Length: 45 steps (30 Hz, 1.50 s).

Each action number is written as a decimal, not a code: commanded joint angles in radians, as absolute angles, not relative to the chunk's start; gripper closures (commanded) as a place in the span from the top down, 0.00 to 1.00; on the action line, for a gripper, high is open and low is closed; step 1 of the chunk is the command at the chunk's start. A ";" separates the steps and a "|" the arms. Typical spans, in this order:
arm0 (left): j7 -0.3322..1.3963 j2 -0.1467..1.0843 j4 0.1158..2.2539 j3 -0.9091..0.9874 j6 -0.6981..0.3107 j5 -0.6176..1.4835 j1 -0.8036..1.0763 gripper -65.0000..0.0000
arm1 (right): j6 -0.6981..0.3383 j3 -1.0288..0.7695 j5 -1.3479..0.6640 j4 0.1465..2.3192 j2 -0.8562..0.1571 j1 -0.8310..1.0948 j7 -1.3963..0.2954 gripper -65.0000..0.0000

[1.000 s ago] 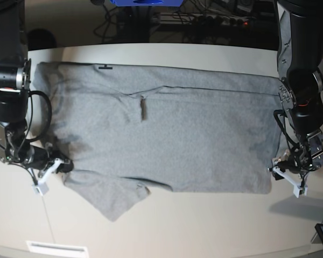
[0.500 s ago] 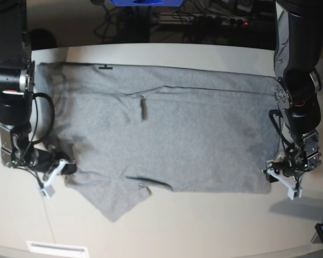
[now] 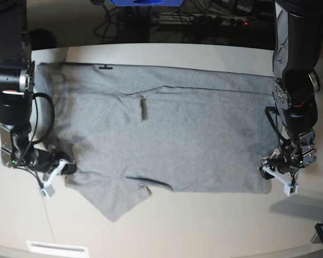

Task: Fold the T-shirt properly
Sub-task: 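Lower both grippers and grasp the shirt's hem edge at each corner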

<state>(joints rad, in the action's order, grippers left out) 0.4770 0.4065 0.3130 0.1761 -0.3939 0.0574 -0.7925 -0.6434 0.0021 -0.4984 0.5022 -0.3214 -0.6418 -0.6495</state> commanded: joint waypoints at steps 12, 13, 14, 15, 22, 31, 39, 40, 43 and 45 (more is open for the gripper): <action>0.441 0.420 0.325 0.170 -0.397 0.062 -0.820 0.21 | -0.641 0.002 -0.476 0.512 -0.334 -0.647 -0.674 0.04; 0.441 0.420 0.326 0.168 -0.397 0.062 -0.820 0.21 | -0.641 0.002 -0.476 0.512 -0.334 -0.647 -0.674 0.04; 0.441 0.421 0.328 0.168 -0.397 0.061 -0.820 0.20 | -0.641 0.002 -0.476 0.512 -0.334 -0.647 -0.674 0.04; 0.441 0.423 0.328 0.168 -0.397 0.058 -0.820 0.19 | -0.641 0.002 -0.476 0.512 -0.334 -0.647 -0.674 0.04; 0.441 0.424 0.334 0.168 -0.397 0.053 -0.820 0.00 | -0.641 0.002 -0.476 0.512 -0.334 -0.647 -0.674 0.04; 0.492 0.424 0.486 0.166 -0.400 0.056 -0.765 0.00 | -0.642 0.002 -0.476 0.513 -0.337 -0.647 -0.670 0.03; 0.579 0.420 0.633 0.166 -0.401 0.061 -0.700 0.00 | -0.644 0.002 -0.475 0.573 -0.335 -0.631 -0.644 0.03; 0.581 0.420 0.647 0.166 -0.401 0.061 -0.690 0.00 | -0.644 0.002 -0.475 0.587 -0.335 -0.630 -0.645 0.03; 0.587 0.420 0.691 0.166 -0.401 0.062 -0.657 0.00 | -0.644 0.002 -0.475 0.615 -0.334 -0.616 -0.647 0.03; 0.587 0.420 0.717 0.166 -0.401 0.062 -0.631 0.00 | -0.644 0.002 -0.475 0.644 -0.335 -0.602 -0.647 0.03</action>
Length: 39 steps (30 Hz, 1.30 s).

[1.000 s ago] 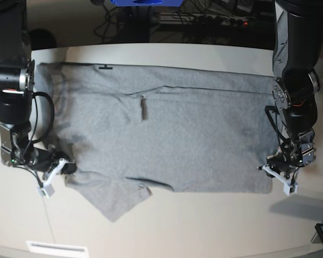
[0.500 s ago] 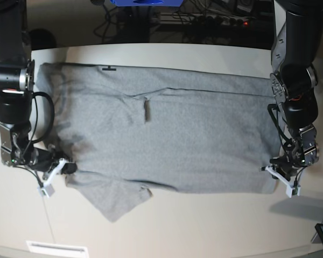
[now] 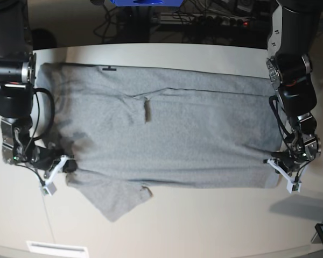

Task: Fold the T-shirt properly
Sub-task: 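Lower both grippers and grasp the shirt's hem edge at each corner, then lift the hem edge with both grippers and fold it toward the collar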

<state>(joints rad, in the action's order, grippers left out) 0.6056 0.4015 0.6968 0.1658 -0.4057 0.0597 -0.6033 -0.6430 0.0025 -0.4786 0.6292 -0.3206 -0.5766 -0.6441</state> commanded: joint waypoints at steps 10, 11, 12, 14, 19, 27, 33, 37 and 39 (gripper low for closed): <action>0.587 0.420 0.773 0.166 -0.401 0.062 -0.576 0.00 | -0.647 -0.005 -0.476 0.773 -0.337 -0.539 -0.641 0.00; 0.588 0.420 0.776 0.166 -0.401 0.062 -0.576 0.00 | -0.647 -0.005 -0.476 0.788 -0.337 -0.539 -0.641 0.00; 0.588 0.420 0.776 0.168 -0.401 0.062 -0.576 0.00 | -0.647 -0.005 -0.476 0.796 -0.337 -0.536 -0.641 0.00; 0.588 0.420 0.776 0.171 -0.401 0.062 -0.578 0.00 | -0.647 -0.005 -0.476 0.812 -0.337 -0.535 -0.639 0.00; 0.588 0.418 0.776 0.174 -0.401 0.062 -0.585 0.00 | -0.647 0.001 -0.476 0.812 -0.334 -0.538 -0.602 0.00; 0.596 0.418 0.816 0.176 -0.401 0.062 -0.610 0.00 | -0.647 0.001 -0.476 0.812 -0.334 -0.538 -0.568 0.00; 0.634 0.415 0.881 0.170 -0.401 0.062 -0.608 0.00 | -0.647 -0.002 -0.478 0.812 -0.334 -0.538 -0.564 0.00; 0.662 0.400 0.883 0.168 -0.401 0.062 -0.605 0.00 | -0.662 -0.005 -0.479 0.814 -0.335 -0.538 -0.564 0.00; 0.662 0.395 0.883 0.166 -0.401 0.062 -0.605 0.00 | -0.698 -0.005 -0.479 0.814 -0.335 -0.538 -0.564 0.00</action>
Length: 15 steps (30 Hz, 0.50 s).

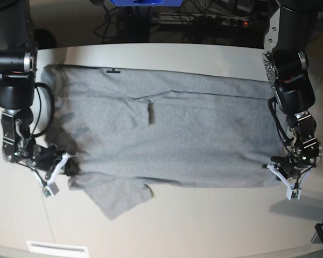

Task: Fold the T-shirt properly
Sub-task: 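Lift the hem edge with both grippers and fold it toward the collar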

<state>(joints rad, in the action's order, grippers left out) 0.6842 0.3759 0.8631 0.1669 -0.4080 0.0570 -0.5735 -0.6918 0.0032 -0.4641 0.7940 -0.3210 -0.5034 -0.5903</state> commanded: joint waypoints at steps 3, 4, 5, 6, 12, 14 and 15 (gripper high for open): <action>0.664 0.395 0.883 0.166 -0.401 0.062 -0.605 0.00 | -0.698 -0.007 -0.481 0.846 -0.337 -0.532 -0.568 0.00; 0.664 0.392 0.883 0.166 -0.401 0.062 -0.605 0.00 | -0.698 -0.007 -0.481 0.857 -0.338 -0.526 -0.570 0.00; 0.664 0.389 0.883 0.166 -0.401 0.062 -0.605 0.00 | -0.698 -0.007 -0.481 0.875 -0.338 -0.513 -0.570 0.00; 0.664 0.389 0.883 0.166 -0.401 0.062 -0.605 0.00 | -0.698 -0.007 -0.481 0.898 -0.338 -0.504 -0.570 0.00; 0.664 0.390 0.903 0.166 -0.401 0.062 -0.576 0.00 | -0.698 -0.008 -0.481 0.951 -0.340 -0.481 -0.572 0.00; 0.665 0.390 0.926 0.168 -0.401 0.062 -0.561 0.00 | -0.698 -0.008 -0.481 0.952 -0.340 -0.476 -0.572 0.00; 0.665 0.392 0.938 0.170 -0.401 0.062 -0.547 0.00 | -0.698 -0.008 -0.481 0.955 -0.340 -0.466 -0.572 0.00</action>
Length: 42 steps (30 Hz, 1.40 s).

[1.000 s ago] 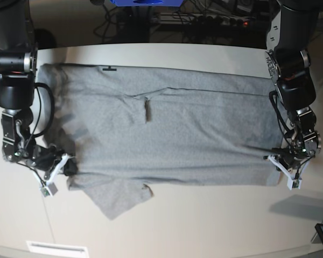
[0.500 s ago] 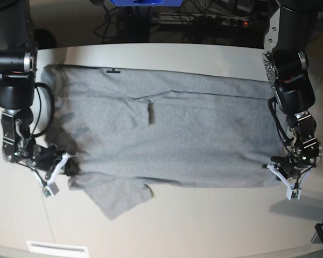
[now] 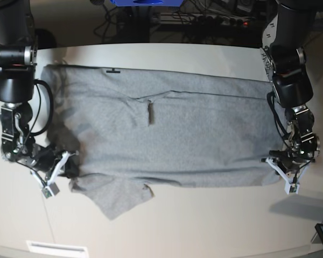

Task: Fold the T-shirt properly
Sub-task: 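Lift the hem edge with both grippers and fold it toward the collar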

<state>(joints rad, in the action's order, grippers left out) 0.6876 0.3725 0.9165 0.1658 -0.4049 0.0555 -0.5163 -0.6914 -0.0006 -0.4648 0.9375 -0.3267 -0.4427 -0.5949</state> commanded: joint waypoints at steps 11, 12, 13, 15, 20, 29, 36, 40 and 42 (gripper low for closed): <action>0.710 0.406 1.061 0.176 -0.401 0.062 -0.476 0.00 | -0.698 -0.010 -0.481 0.974 -0.354 -0.437 -0.572 0.00; 0.710 0.406 1.064 0.176 -0.401 0.062 -0.472 0.00 | -0.698 -0.010 -0.481 0.989 -0.355 -0.426 -0.572 0.00; 0.710 0.406 1.064 0.174 -0.401 0.062 -0.470 0.00 | -0.698 -0.022 -0.481 1.013 -0.355 -0.414 -0.572 0.00; 0.710 0.404 1.064 0.171 -0.401 0.062 -0.469 0.00 | -0.698 -0.059 -0.481 1.055 -0.354 -0.390 -0.572 0.00; 0.710 0.403 1.072 0.174 -0.401 0.062 -0.469 0.00 | -0.698 -0.074 -0.481 1.106 -0.354 -0.375 -0.608 0.00; 0.759 0.403 1.227 0.176 -0.401 0.062 -0.404 0.00 | -0.698 -0.076 -0.481 1.130 -0.354 -0.349 -0.615 0.00; 0.759 0.404 1.265 0.177 -0.401 0.062 -0.335 0.00 | -0.698 -0.076 -0.481 1.130 -0.355 -0.341 -0.644 0.00; 0.759 0.404 1.288 0.177 -0.401 0.062 -0.308 0.00 | -0.698 -0.076 -0.481 1.130 -0.355 -0.341 -0.685 0.00; 0.759 0.406 1.290 0.177 -0.401 0.054 -0.302 0.00 | -0.698 -0.076 -0.481 1.130 -0.355 -0.341 -0.713 0.00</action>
